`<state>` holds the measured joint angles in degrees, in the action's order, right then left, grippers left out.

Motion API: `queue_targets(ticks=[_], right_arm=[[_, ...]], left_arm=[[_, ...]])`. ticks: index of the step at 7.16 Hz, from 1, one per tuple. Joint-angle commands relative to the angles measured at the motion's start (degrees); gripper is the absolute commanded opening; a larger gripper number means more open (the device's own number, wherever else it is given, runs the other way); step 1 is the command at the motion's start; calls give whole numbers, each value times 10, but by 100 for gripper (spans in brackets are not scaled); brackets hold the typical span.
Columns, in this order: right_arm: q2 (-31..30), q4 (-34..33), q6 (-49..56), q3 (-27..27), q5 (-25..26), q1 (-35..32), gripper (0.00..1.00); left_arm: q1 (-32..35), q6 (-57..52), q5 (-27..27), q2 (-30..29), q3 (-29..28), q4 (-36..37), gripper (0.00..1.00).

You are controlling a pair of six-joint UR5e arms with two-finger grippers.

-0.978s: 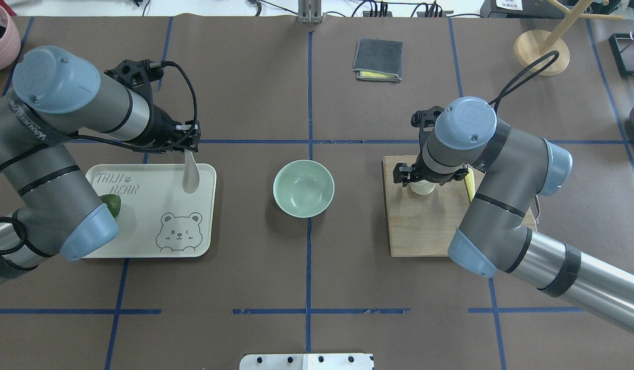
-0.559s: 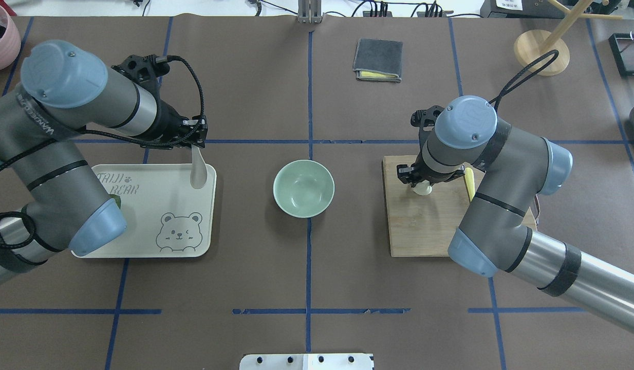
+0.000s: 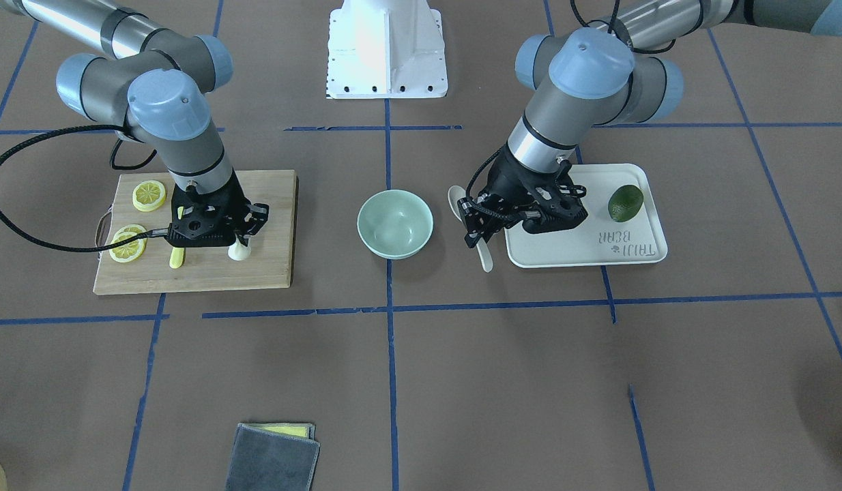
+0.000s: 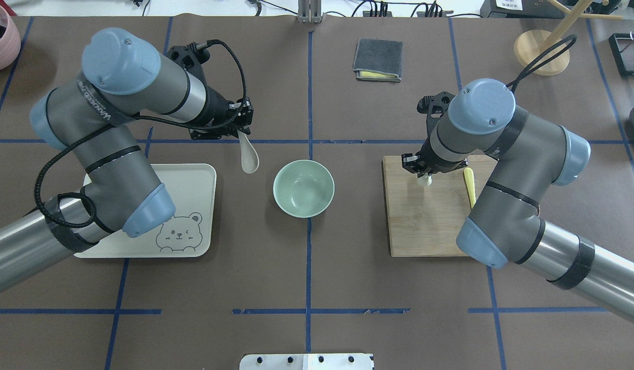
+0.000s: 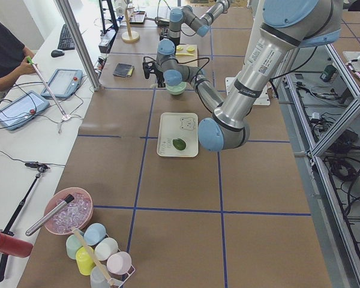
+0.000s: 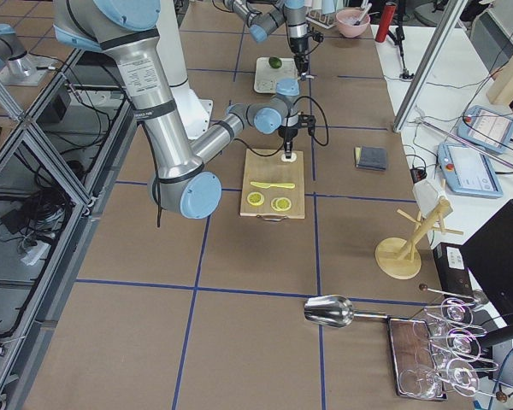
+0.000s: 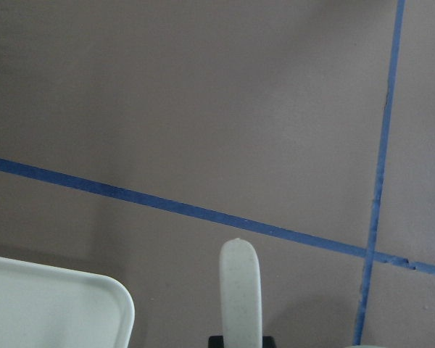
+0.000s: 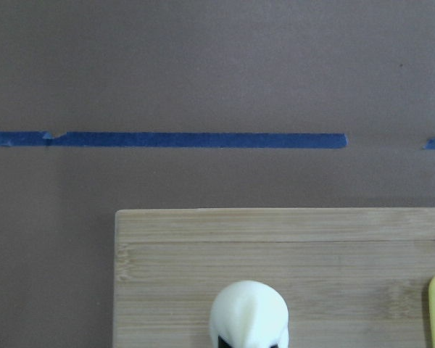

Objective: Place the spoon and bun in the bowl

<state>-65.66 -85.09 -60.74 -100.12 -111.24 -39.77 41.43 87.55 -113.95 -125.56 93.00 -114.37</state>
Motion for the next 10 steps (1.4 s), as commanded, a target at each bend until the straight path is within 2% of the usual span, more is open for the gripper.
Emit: queue_targets(ticks=[1,2,5,6,7,8,10], right_arm=[[-7,-1,0,-30,-17,-18,0],[-7,-1,0,-39,-27,-26,0],[-6,-1,-1,-51,-46,-42,0],[-6,-1,-1,-56,-46,-42,0],[-5,-1,-3,-64,-45,-42,0],[-4,-1,-5,-68,-45,-42,0],[4,1,-9,-68,-44,-41,0]], left_arm=[[-34,36,14,-40,-83,-91,0],[-48,39,47,-49,-103,-114,0],[-70,37,47,-51,-101,-115,0],[-74,35,47,-48,-99,-115,22],[-75,34,47,-48,-93,-114,92],[-75,36,47,-43,-73,-109,100],[-70,32,44,-20,-42,-104,100]])
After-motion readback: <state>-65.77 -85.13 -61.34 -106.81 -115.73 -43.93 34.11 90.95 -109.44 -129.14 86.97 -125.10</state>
